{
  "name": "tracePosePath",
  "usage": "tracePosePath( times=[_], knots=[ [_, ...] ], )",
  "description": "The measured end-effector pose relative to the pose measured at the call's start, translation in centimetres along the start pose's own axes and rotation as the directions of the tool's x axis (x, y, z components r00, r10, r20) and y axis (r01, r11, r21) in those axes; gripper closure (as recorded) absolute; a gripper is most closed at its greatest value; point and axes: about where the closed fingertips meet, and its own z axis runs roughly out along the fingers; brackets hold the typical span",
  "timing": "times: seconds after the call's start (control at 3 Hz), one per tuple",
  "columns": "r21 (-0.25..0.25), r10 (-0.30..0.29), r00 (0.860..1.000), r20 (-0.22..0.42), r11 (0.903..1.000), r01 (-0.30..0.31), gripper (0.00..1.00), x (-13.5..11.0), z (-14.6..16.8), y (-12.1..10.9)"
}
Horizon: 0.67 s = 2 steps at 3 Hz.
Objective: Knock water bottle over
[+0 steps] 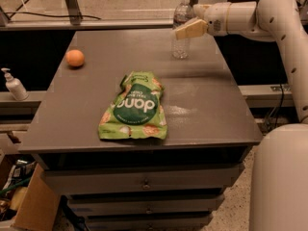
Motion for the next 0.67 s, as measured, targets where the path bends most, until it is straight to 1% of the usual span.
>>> tracePosePath(
  times=[0.33, 0.67],
  knots=[
    [-0.088, -0.03, 0.999, 0.025, 0.9956, 0.032, 0.0, -1.3, 1.6, 1.5],
    [-0.194, -0.06, 0.996, 0.059, 0.9785, 0.071, 0.0, -2.8, 2.2, 4.6]
  ],
)
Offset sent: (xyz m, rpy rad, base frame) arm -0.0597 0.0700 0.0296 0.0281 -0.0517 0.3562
